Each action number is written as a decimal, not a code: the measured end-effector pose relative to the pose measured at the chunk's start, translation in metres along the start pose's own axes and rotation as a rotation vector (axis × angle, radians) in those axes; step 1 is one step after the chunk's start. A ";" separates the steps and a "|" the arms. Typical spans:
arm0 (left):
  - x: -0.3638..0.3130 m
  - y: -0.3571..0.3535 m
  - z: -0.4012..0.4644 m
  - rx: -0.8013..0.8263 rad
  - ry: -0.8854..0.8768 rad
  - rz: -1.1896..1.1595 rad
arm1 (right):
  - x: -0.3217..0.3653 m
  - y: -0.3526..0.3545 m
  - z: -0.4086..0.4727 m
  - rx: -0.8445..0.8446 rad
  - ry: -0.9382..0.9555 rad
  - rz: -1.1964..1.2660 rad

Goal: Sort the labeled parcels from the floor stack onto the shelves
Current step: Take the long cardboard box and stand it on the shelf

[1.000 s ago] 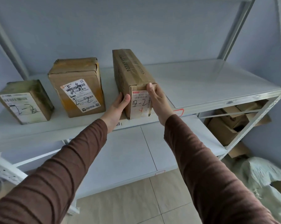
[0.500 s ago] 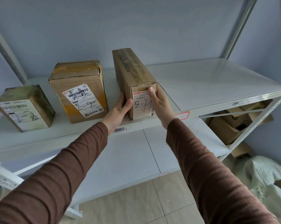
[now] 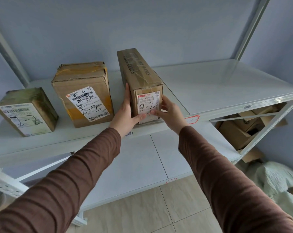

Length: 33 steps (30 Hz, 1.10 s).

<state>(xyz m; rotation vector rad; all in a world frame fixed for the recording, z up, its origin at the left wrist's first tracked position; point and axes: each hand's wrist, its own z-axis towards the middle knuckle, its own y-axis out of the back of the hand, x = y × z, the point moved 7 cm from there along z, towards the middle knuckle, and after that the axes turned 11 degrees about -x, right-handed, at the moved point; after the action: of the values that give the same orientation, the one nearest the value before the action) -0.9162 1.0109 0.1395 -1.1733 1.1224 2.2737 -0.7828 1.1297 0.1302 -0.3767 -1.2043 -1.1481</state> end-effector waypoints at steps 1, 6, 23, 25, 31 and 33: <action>0.002 0.000 0.002 -0.005 0.001 0.008 | -0.001 -0.001 0.001 -0.001 0.002 -0.008; 0.006 0.001 0.011 -0.016 -0.002 0.032 | -0.005 -0.004 0.009 -0.018 -0.018 -0.014; 0.012 0.002 0.029 -0.023 0.017 0.026 | -0.006 -0.014 0.026 -0.016 -0.022 -0.104; 0.010 0.004 0.027 -0.041 0.016 0.032 | -0.008 -0.013 0.025 -0.018 -0.041 -0.116; 0.003 0.006 0.007 -0.113 -0.037 0.065 | -0.011 -0.006 0.010 -0.071 -0.124 -0.138; 0.000 0.007 -0.001 -0.160 -0.073 0.093 | -0.009 -0.001 0.002 -0.103 -0.143 -0.133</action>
<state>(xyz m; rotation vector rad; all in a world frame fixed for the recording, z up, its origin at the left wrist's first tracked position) -0.9196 1.0056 0.1429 -1.1065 1.0033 2.4958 -0.7837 1.1349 0.1232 -0.4687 -1.3130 -1.3192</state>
